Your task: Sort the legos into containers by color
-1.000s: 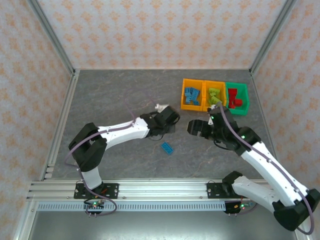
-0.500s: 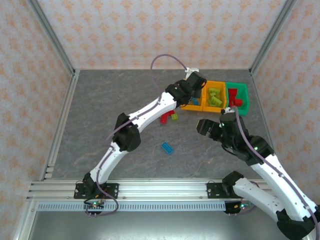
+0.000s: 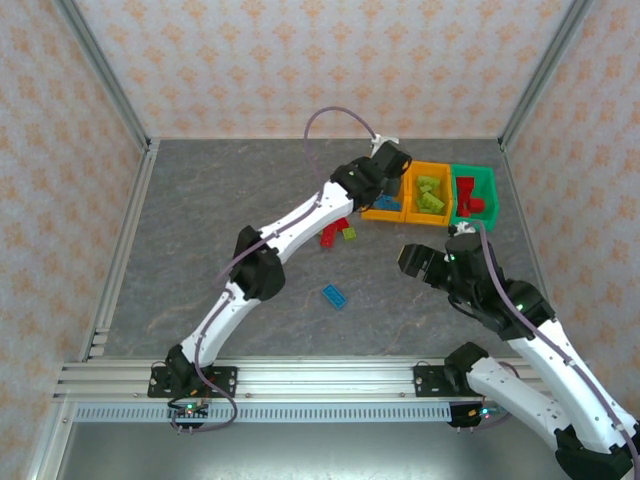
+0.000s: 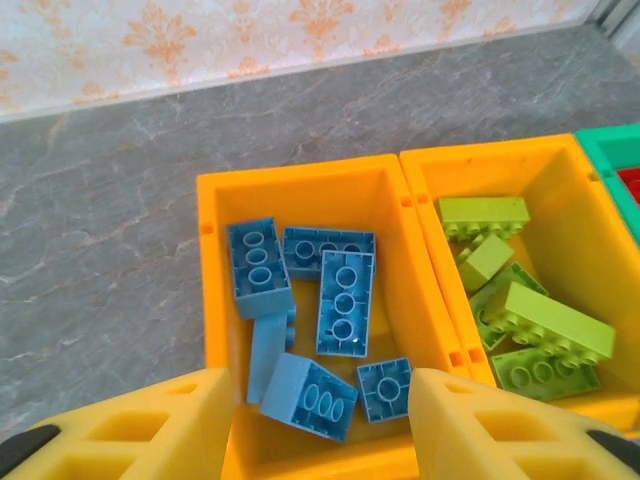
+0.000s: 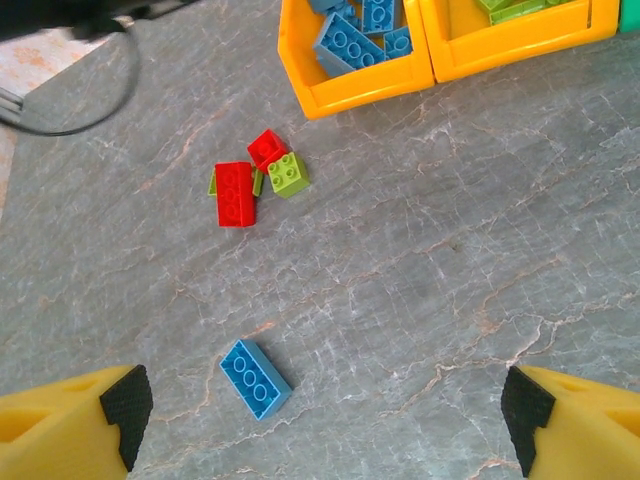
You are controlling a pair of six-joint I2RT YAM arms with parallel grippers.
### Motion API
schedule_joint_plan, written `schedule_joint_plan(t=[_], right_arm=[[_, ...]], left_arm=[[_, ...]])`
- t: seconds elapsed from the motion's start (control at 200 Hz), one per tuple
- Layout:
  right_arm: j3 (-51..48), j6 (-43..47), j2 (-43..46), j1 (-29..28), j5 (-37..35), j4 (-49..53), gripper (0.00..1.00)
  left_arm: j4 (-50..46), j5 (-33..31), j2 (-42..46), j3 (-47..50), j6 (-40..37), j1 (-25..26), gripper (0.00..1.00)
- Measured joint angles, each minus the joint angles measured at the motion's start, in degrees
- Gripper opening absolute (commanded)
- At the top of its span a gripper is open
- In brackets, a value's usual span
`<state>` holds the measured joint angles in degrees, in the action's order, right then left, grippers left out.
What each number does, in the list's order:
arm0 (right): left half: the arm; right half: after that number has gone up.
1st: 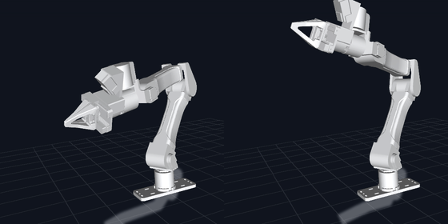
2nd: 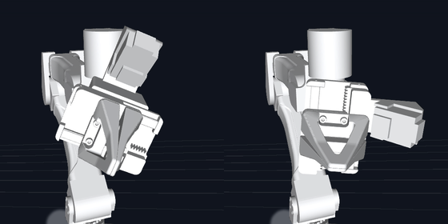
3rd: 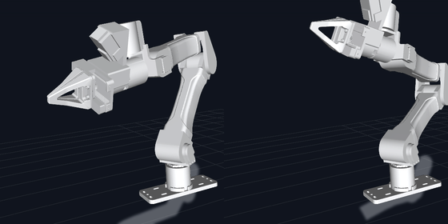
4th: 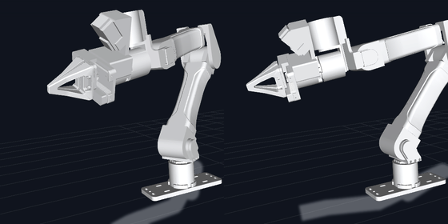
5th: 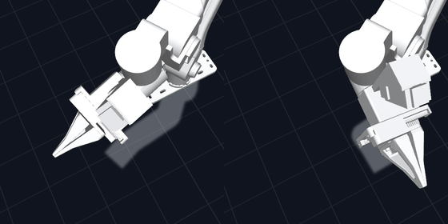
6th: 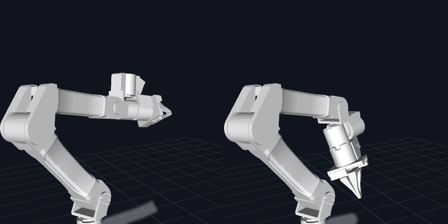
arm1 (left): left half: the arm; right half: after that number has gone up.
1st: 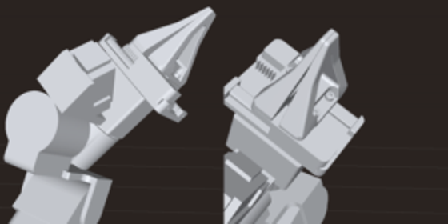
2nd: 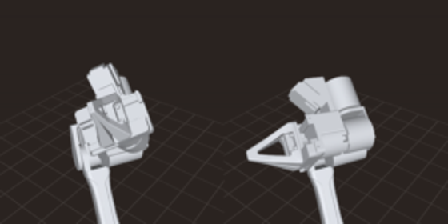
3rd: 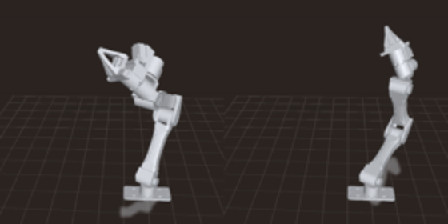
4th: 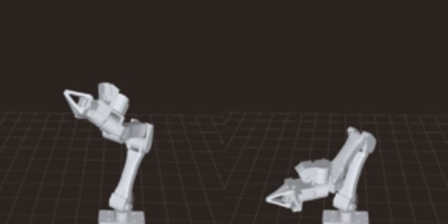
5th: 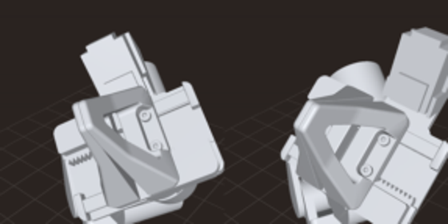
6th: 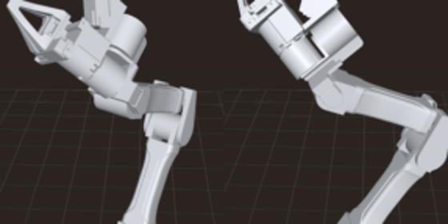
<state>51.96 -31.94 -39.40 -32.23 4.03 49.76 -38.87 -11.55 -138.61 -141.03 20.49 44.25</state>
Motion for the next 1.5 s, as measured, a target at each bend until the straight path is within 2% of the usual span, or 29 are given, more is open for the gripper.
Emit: schedule_joint_plan(t=[0.085, 0.175, 0.32, 0.4, 0.53, 0.636, 0.751, 0.901, 1.026, 1.106, 1.231, 1.401, 1.501], right_arm=[[0.0, -0.2, -0.8, 0.0, 0.3, 0.0, 0.93], [-0.5, -0.2, -2.6, 0.0, 1.8, -0.3, 0.93], [-1.8, -1.0, -9.0, -1.2, 4.6, -2.2, 0.95], [-2.1, -2.6, -14.0, -3.5, 5.3, -3.7, 0.95], [-2.8, -7.7, -21.0, -8.1, 5.4, -7.0, 0.96], [-3.8, -12.5, -26.3, -11.7, 6.3, -11.4, 0.97], [-3.1, -13.2, -34.8, -15.8, 7.3, -15.6, 0.96], [2.2, -4.1, -46.1, -22.4, 3.6, -15.7, 0.97], [7.0, 3.3, -53.0, -23.6, 0.2, -15.2, 0.93], [7.7, 6.7, -55.5, -23.6, -0.6, -15.5, 0.86], [7.8, 10.0, -57.8, -23.6, -0.2, -16.2, 0.7], [8.1, 11.3, -61.0, -23.6, 0.4, -16.5, 0.53], [8.0, 11.1, -61.1, -23.6, 0.4, -17.1, 0.43]], left_arm=[[2.9, 1.1, 10.9, 13.4, 0.2, 0.3, 0.52], [9.0, 1.2, 26.3, 30.7, 0.4, 1.6, 0.53], [18.8, -0.4, 51.3, 53.9, -0.6, 6.9, 0.54], [22.2, -0.9, 63.1, 64.8, -2.4, 9.6, 0.62], [21.3, 1.7, 77.8, 79.8, -7.0, 9.9, 0.77], [16.1, 5.2, 85.7, 88.0, -10.9, 9.7, 0.8], [9.7, 6.7, 92.1, 92.5, -13.4, 9.8, 0.83], [7.8, 8.8, 96.7, 93.9, -15.2, 9.8, 0.85], [6.4, 9.7, 97.2, 93.1, -16.2, 9.8, 0.86], [5.0, 11.0, 97.2, 92.0, -16.9, 9.8, 0.87], [1.2, 14.7, 96.8, 88.6, -18.6, 9.8, 0.88], [-3.4, 21.5, 95.7, 84.5, -20.8, 10.6, 0.89], [-5.8, 22.4, 95.7, 84.0, -21.6, 10.6, 0.89]])
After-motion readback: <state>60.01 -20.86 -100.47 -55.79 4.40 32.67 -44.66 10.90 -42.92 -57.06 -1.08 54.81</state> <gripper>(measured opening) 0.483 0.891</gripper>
